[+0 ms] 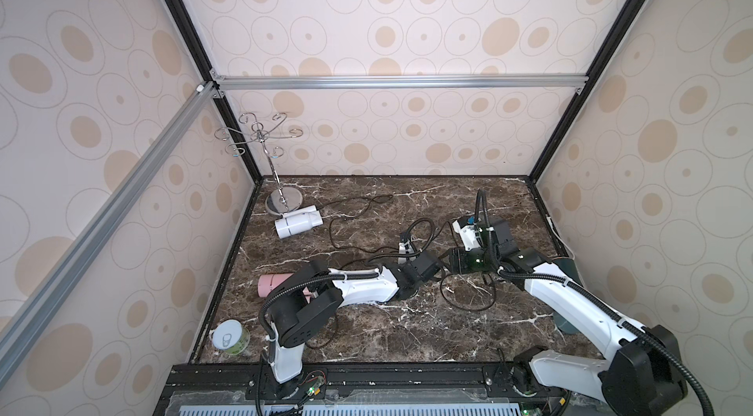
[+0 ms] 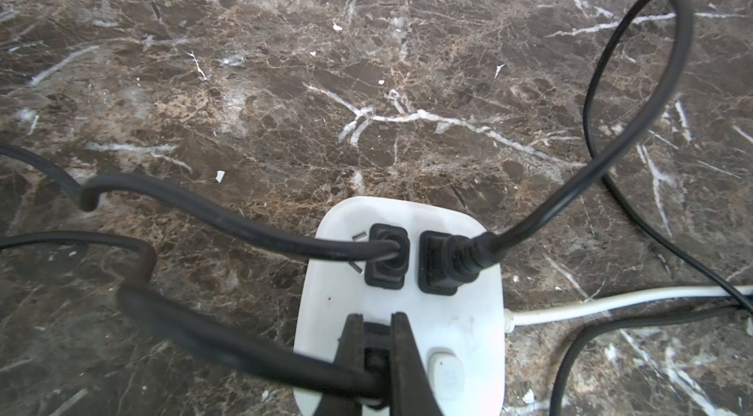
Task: Charge the blow dryers
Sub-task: Insert the plug into the socket.
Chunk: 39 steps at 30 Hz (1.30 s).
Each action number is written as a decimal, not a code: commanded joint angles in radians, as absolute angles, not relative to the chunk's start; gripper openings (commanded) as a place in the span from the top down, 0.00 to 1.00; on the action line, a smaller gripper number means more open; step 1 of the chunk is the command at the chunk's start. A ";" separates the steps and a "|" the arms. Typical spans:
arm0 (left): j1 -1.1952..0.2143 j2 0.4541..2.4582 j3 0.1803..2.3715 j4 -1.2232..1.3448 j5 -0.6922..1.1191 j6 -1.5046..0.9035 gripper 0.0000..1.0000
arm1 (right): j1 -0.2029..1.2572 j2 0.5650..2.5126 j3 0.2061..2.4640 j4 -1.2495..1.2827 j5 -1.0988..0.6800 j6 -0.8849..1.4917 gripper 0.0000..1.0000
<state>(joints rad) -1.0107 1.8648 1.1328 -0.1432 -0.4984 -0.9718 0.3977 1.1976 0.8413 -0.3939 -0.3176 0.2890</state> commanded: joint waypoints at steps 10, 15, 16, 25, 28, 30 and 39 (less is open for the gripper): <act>-0.971 1.845 1.093 -0.341 -0.475 -0.971 1.00 | 0.391 1.207 0.859 -0.408 -0.331 0.282 0.44; -0.971 1.828 1.098 -0.331 -0.444 -0.975 0.85 | 0.391 1.216 0.866 -0.401 -0.339 0.283 0.44; -0.971 1.820 1.097 -0.326 -0.442 -0.974 0.79 | 0.390 1.219 0.866 -0.397 -0.343 0.285 0.44; -0.971 1.722 1.077 -0.315 -0.407 -0.945 0.49 | 0.391 1.231 0.872 -0.393 -0.359 0.285 0.44; -0.970 1.654 1.029 -0.277 -0.355 -0.906 0.46 | 0.390 1.239 0.876 -0.381 -0.364 0.290 0.44; -0.965 1.607 1.006 -0.266 -0.324 -0.872 0.44 | 0.390 1.249 0.885 -0.384 -0.369 0.291 0.44; -0.860 1.340 0.869 -0.212 -0.206 -0.804 0.30 | 0.391 1.254 0.940 -0.378 -0.346 0.322 0.44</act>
<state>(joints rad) -0.9127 1.4185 0.8867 -0.2481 -0.2657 -0.8555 0.3973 1.2602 0.8902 -0.3801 -0.3649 0.3153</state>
